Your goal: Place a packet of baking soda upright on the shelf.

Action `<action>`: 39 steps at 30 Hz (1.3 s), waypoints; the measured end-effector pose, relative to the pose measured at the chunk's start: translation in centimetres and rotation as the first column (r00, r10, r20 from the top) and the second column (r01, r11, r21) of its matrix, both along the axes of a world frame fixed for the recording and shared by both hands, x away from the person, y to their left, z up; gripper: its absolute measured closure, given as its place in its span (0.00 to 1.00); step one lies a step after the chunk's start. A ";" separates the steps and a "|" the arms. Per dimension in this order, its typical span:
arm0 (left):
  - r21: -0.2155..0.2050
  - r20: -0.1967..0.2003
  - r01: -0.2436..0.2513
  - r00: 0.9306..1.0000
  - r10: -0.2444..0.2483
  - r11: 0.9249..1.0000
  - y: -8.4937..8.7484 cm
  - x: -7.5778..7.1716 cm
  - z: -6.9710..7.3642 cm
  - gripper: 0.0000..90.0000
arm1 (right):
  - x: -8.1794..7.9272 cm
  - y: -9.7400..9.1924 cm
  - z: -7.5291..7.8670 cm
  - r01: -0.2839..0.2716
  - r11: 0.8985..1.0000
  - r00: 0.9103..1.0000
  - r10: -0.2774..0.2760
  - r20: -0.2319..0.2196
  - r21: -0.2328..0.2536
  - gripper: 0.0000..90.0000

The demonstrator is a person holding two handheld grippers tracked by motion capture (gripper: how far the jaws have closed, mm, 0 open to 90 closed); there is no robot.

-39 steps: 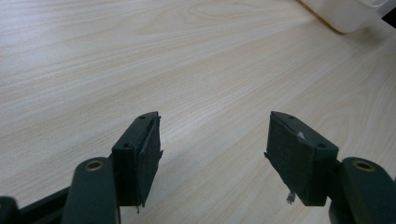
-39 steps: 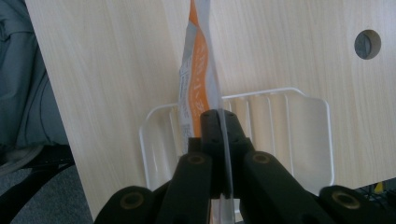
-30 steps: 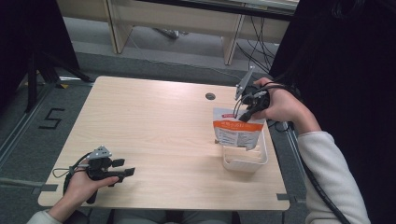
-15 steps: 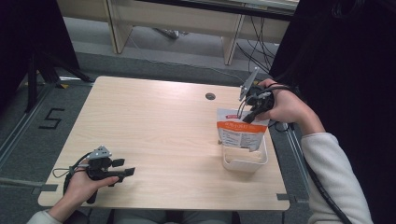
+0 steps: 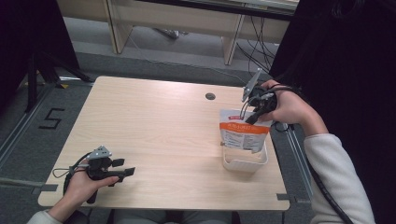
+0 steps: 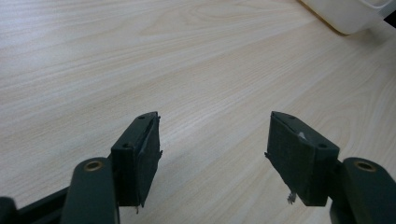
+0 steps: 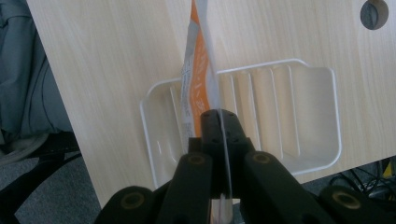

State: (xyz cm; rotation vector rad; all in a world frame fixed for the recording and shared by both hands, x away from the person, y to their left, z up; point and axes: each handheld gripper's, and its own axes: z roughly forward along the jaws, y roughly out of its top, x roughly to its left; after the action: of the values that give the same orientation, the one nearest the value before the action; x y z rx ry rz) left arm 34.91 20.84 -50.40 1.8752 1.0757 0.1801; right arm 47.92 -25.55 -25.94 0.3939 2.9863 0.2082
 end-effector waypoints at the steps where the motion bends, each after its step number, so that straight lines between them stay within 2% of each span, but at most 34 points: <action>1: 0.000 0.000 0.000 1.000 0.000 1.000 0.0 0.0 0.0 0.38 | 0.1 -0.1 0.0 -0.006 1.000 1.000 0.006 0.001 0.001 1.00; 5: -0.001 -0.001 0.001 1.000 -0.001 1.000 0.0 0.0 0.0 0.38 | 0.1 -0.4 -0.2 0.010 1.000 1.000 -0.010 -0.004 -0.008 1.00; 21: 0.003 -0.001 0.000 1.000 0.000 1.000 0.0 0.0 0.0 0.38 | 0.4 -1.1 -0.5 0.020 0.999 1.000 -0.020 -0.008 -0.028 1.00; 23: 0.002 -0.001 -0.001 1.000 0.001 1.000 0.0 0.0 0.0 0.38 | 0.3 -1.1 -0.5 0.035 0.999 0.999 -0.035 -0.004 -0.034 1.00; 30: 0.001 -0.001 -0.002 1.000 0.002 1.000 0.0 0.0 0.0 0.38 | 0.6 -1.1 -0.7 0.017 0.998 1.000 -0.018 -0.001 -0.056 1.00; 39: 0.001 -0.001 -0.002 1.000 0.002 1.000 0.0 0.0 0.0 0.38 | 0.7 -1.2 -0.7 0.030 0.996 1.000 -0.030 0.006 -0.079 1.00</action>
State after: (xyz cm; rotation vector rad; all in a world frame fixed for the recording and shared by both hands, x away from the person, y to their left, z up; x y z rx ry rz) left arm 34.91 20.84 -50.40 1.8755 1.0789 0.1809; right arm 48.57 -26.72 -26.61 0.4289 2.9703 0.0879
